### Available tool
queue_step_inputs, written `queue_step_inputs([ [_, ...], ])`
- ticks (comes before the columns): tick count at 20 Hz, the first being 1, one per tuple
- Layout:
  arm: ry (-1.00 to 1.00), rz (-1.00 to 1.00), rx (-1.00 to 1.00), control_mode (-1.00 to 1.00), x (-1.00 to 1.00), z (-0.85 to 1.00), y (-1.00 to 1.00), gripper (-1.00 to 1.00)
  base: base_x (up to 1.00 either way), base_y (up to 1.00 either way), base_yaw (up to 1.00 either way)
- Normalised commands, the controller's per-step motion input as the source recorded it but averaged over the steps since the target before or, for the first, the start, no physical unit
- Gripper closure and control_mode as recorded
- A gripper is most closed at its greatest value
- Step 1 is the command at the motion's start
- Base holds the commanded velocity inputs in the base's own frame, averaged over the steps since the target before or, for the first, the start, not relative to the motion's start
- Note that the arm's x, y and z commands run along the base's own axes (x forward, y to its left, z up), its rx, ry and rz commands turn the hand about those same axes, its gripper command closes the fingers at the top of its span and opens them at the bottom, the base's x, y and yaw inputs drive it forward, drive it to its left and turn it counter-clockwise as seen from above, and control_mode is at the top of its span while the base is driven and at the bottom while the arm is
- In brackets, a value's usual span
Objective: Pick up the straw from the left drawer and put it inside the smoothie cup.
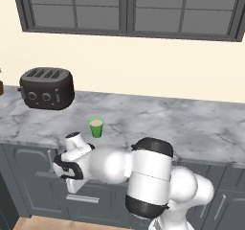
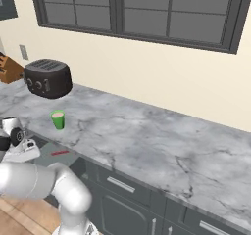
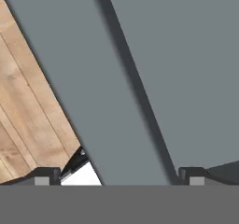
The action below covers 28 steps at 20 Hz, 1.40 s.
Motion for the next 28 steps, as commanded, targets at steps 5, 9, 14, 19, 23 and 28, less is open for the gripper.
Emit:
queue_step_inputs([
  [5, 0.08, 0.04, 0.00, -1.00, -0.99, -0.06, 0.02, -1.00, 0.00, 0.00, 0.00],
  [9, 0.05, 0.05, 0.00, -1.00, -1.00, -0.05, 0.02, -1.00, 0.00, 0.00, 0.00],
  [14, -0.03, 0.11, 0.00, -1.00, -1.00, 0.00, 0.10, -1.00, 0.00, 0.00, 0.00],
  [19, -0.25, 0.07, 0.00, -1.00, -0.99, 0.36, 0.08, -1.00, 0.00, 0.00, 0.00],
  [23, -0.21, 0.00, 0.00, -1.00, -0.60, 0.97, 0.00, -1.00, 0.00, 0.00, 0.00],
  [28, -0.12, 0.00, 0.00, -1.00, -0.09, 1.00, 0.00, -1.00, 0.00, 0.00, 0.00],
])
